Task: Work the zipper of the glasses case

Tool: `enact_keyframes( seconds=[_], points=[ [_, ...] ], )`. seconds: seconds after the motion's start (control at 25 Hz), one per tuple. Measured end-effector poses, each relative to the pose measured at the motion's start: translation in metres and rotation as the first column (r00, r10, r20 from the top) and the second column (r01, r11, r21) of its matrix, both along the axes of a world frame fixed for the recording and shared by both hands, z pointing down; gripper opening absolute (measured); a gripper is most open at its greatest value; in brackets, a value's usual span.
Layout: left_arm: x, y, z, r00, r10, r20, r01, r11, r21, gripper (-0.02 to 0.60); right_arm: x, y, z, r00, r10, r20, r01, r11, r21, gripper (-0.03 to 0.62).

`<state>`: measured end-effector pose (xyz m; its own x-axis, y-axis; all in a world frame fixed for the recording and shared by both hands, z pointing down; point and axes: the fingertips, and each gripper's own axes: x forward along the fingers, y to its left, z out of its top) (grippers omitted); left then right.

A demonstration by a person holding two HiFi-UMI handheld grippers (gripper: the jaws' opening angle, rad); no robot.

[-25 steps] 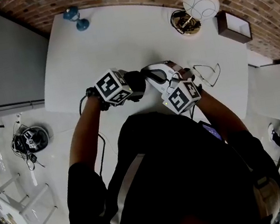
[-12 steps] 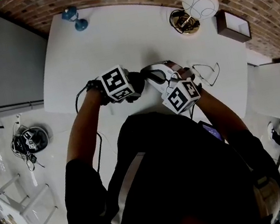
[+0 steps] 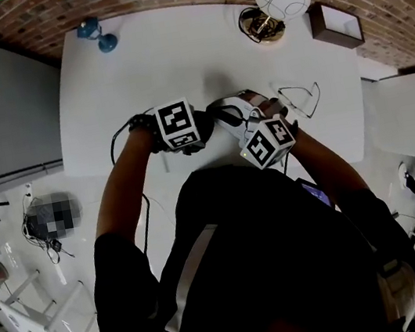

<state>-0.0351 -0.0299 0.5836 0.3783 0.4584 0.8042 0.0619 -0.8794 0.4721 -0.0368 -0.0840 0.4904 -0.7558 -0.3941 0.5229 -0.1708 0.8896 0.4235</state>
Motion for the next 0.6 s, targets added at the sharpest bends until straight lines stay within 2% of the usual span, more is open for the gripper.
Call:
enact_keyframes(
  seconds=[0.16,0.28,0.52,0.6],
  points=[
    [0.002,0.003,0.007,0.993,0.114,0.037,-0.115,0.993,0.018,0.261,0.005,0.001,0.004,1.0,0.015,-0.027,-0.015,1.0,0.007,0.011],
    [0.005,0.004,0.009,0.986,0.161,0.036,-0.162,0.987,0.026,0.264,0.01,0.002,0.006,0.999,0.039,-0.027,-0.039,0.999,-0.008,0.012],
    [0.012,0.01,0.021,0.987,0.158,-0.016,-0.158,0.987,0.042,0.288,0.017,0.014,0.026,0.998,0.038,-0.043,-0.041,0.998,-0.054,0.003],
    [0.013,0.006,0.025,0.993,0.113,-0.041,-0.11,0.992,0.062,0.375,0.018,0.017,0.031,0.998,0.047,-0.034,-0.05,0.995,-0.087,0.003]
  ],
)
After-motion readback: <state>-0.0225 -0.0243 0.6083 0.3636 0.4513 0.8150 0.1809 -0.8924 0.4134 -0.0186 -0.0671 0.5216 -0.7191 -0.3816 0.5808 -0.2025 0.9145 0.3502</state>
